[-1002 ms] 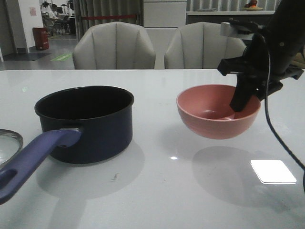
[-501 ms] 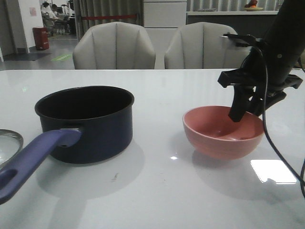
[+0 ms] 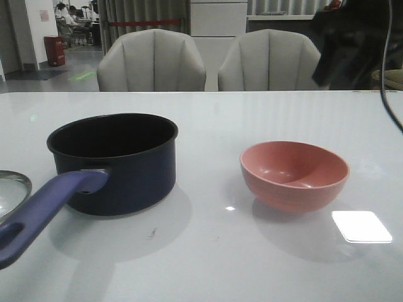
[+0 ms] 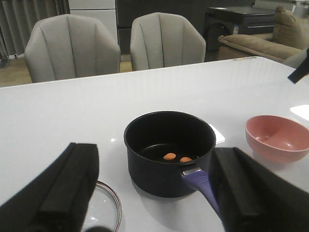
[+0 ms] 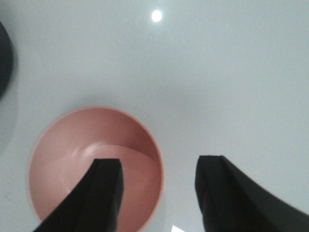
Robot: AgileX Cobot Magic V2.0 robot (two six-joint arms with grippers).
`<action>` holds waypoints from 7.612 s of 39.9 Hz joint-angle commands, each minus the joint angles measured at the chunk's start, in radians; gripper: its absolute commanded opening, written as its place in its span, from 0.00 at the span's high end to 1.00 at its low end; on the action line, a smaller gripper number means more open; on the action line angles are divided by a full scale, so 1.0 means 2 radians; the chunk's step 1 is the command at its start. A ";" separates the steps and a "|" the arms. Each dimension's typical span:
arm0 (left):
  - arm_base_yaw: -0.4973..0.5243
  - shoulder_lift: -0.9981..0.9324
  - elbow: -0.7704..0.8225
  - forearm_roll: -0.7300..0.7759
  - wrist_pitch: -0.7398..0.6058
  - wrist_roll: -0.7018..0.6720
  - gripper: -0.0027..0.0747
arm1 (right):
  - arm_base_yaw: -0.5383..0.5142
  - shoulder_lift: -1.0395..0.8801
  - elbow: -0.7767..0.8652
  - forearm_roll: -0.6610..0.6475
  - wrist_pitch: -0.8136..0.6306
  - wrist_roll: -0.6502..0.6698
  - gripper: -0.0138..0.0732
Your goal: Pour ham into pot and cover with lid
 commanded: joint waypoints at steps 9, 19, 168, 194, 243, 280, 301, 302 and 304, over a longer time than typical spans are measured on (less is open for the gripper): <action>-0.004 0.007 -0.013 -0.002 -0.038 -0.002 0.30 | 0.013 -0.214 0.116 0.023 -0.150 -0.005 0.32; -0.004 0.007 -0.013 -0.002 -0.038 -0.002 0.30 | 0.030 -0.403 0.288 0.032 -0.272 -0.006 0.32; 0.225 0.835 -0.436 -0.089 0.182 -0.013 0.14 | 0.030 -0.774 0.571 0.050 -0.341 -0.005 0.67; 0.225 0.873 -0.436 -0.072 0.187 -0.026 0.18 | 0.030 -0.774 0.571 0.050 -0.341 -0.005 0.67; 0.126 0.812 -0.627 -0.066 0.286 0.053 0.70 | 0.030 -0.774 0.571 0.050 -0.341 -0.005 0.67; -0.004 0.916 -0.715 -0.058 0.332 0.069 0.70 | 0.030 -0.774 0.571 0.050 -0.341 -0.005 0.67; -0.004 0.926 -0.715 -0.054 0.322 0.069 0.70 | 0.030 -0.774 0.571 0.050 -0.341 -0.005 0.67; -0.004 0.927 -0.715 -0.053 0.323 0.069 0.70 | 0.030 -0.774 0.571 0.050 -0.341 -0.005 0.67; -0.004 0.931 -0.715 -0.053 0.325 0.069 0.70 | 0.030 -0.774 0.571 0.050 -0.341 -0.005 0.67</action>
